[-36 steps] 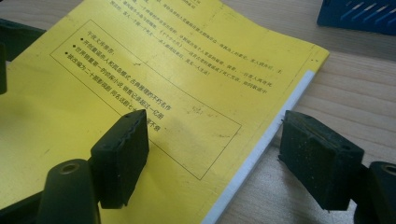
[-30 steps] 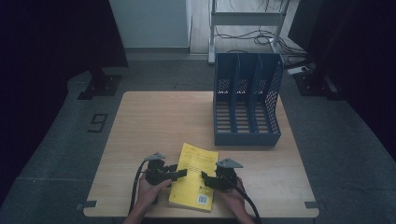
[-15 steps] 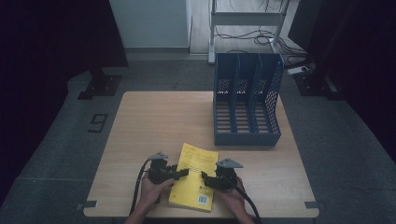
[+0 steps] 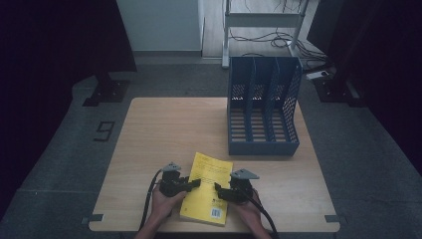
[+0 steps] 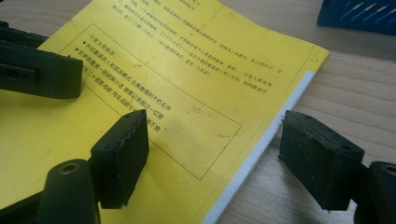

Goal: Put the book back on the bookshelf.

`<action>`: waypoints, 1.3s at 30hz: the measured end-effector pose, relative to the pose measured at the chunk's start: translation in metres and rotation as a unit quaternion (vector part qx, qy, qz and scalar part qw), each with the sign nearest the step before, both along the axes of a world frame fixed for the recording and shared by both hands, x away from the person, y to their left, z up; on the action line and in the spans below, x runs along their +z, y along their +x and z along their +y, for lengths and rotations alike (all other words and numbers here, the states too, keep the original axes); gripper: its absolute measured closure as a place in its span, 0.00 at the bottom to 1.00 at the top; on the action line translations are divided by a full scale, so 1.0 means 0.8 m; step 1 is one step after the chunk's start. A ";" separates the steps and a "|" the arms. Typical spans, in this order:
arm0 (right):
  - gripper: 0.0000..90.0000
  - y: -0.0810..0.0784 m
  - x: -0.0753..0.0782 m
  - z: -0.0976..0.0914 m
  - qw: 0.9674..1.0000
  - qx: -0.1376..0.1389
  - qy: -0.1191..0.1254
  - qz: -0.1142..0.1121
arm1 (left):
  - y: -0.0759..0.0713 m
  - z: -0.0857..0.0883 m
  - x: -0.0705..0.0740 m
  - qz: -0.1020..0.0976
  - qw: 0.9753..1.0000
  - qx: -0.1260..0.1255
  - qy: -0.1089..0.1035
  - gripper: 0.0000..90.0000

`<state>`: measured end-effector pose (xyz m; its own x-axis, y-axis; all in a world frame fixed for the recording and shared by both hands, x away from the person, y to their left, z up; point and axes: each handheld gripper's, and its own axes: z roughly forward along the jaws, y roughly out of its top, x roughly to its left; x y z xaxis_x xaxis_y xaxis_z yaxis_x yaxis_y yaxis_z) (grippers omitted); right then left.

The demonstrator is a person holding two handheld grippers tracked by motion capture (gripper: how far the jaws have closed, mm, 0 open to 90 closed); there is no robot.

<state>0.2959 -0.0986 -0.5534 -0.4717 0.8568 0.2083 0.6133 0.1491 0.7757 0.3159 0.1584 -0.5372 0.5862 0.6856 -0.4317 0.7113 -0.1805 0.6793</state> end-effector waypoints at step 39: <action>0.26 0.000 0.000 -0.001 1.000 0.002 0.006 -0.003 | 0.009 -0.013 0.000 0.030 0.998 -0.032 -0.043 0.85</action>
<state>0.2959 -0.0996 -0.5531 -0.4769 0.8521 0.2155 0.6080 0.1427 0.7810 0.3231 0.1482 -0.5376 0.5986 0.6068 -0.5230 0.7401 -0.1691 0.6509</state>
